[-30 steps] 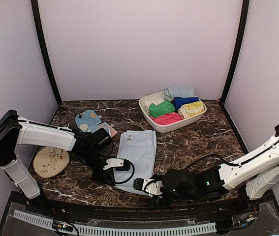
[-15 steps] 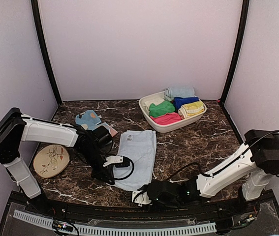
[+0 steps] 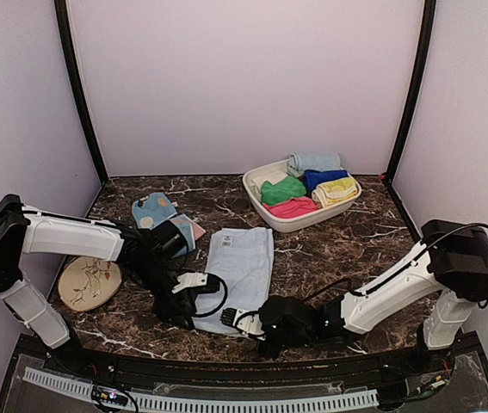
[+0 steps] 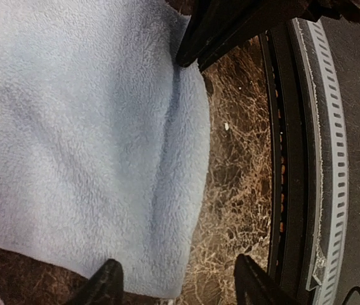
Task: Roll the towels
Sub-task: Roll the towel at the center of the board.
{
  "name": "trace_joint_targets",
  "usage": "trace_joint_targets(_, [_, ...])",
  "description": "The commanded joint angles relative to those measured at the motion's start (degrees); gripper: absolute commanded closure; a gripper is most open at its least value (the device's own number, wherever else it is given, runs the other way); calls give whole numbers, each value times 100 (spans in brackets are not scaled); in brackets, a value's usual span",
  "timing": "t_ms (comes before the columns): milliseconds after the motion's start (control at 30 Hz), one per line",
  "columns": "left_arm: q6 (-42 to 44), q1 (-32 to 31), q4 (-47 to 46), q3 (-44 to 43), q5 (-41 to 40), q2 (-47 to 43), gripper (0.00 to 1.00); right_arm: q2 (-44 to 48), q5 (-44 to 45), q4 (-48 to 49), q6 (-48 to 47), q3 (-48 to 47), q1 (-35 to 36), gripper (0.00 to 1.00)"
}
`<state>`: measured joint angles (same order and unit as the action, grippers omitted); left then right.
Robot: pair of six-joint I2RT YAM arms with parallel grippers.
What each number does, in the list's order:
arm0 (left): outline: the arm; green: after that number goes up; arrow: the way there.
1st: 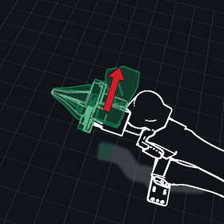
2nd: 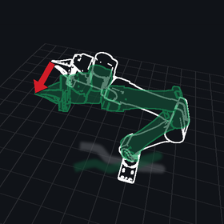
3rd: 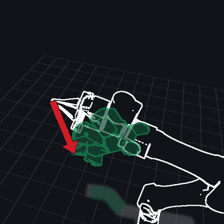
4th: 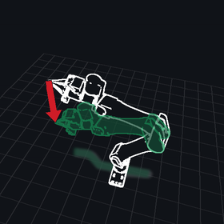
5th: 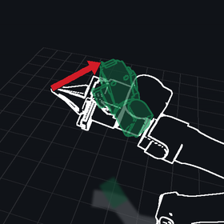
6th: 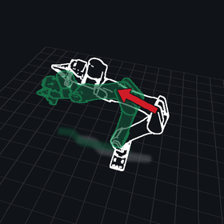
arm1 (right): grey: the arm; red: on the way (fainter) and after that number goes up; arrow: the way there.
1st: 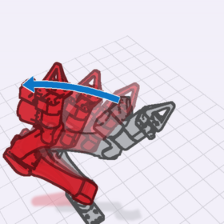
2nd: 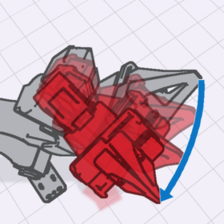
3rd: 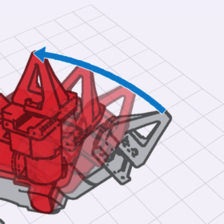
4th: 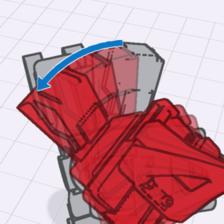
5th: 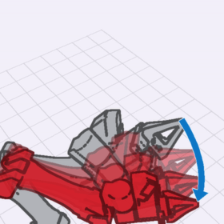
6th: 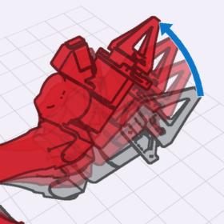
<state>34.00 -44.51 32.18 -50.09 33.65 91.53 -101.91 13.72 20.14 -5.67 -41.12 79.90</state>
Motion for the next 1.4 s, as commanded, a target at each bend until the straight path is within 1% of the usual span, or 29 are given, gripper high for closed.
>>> trace_joint_targets(0, [249,17,-486,441,-306,-860,32,287,-1182,-670,1055,-175,-438,100])
trace_joint_targets(67, [466,21,-481,504,-403,-967,30,305,-1808,-846,1412,-214,-717,100])
trace_joint_targets(100, [507,21,-424,455,-441,-937,30,296,-2289,-908,1569,-229,-865,100])
trace_joint_targets(200, [735,-4,-400,374,-471,-921,28,206,-3385,-896,2142,-278,-1339,100])
trace_joint_targets(300, [806,-98,-316,77,-470,-786,28,-11,-4369,-885,2658,-440,-1753,100])
trace_joint_targets(367, [860,-249,-274,-110,-507,-679,28,-141,-4876,-823,2912,-534,-1930,100])
trace_joint_targets(500, [1006,-677,-393,-265,-891,-404,28,-301,-5598,-692,3368,-687,-2142,100])
trace_joint_targets(633, [957,-866,-562,-358,-1024,-105,29,-361,-5915,-708,3627,-778,-2277,100])
trace_joint_targets(767, [900,-893,-652,-398,-1138,149,34,-496,-6051,-698,3752,-785,-2320,100])
trace_joint_targets(967, [711,-893,-780,-353,-1060,279,41,-598,-6204,-222,4105,-700,-2417,100])
trace_joint_targets(1067, [562,-884,-769,-330,-998,364,50,-517,-6199,209,4360,-510,-2520,100])
trace_joint_targets(1133, [461,-848,-709,-345,-890,415,60,-452,-6112,350,4438,-404,-2569,100])
trace_joint_targets(1233, [194,-619,-491,-536,-436,547,74,-371,-5878,126,4212,-378,-2574,100])
trace_joint_targets(1300, [55,-375,-312,-688,-65,661,83,-277,-5617,-47,4028,-345,-2575,96])
trace_joint_targets(1367, [-9,-169,-122,-803,177,789,89,-193,-5300,-225,3860,-329,-2575,93])
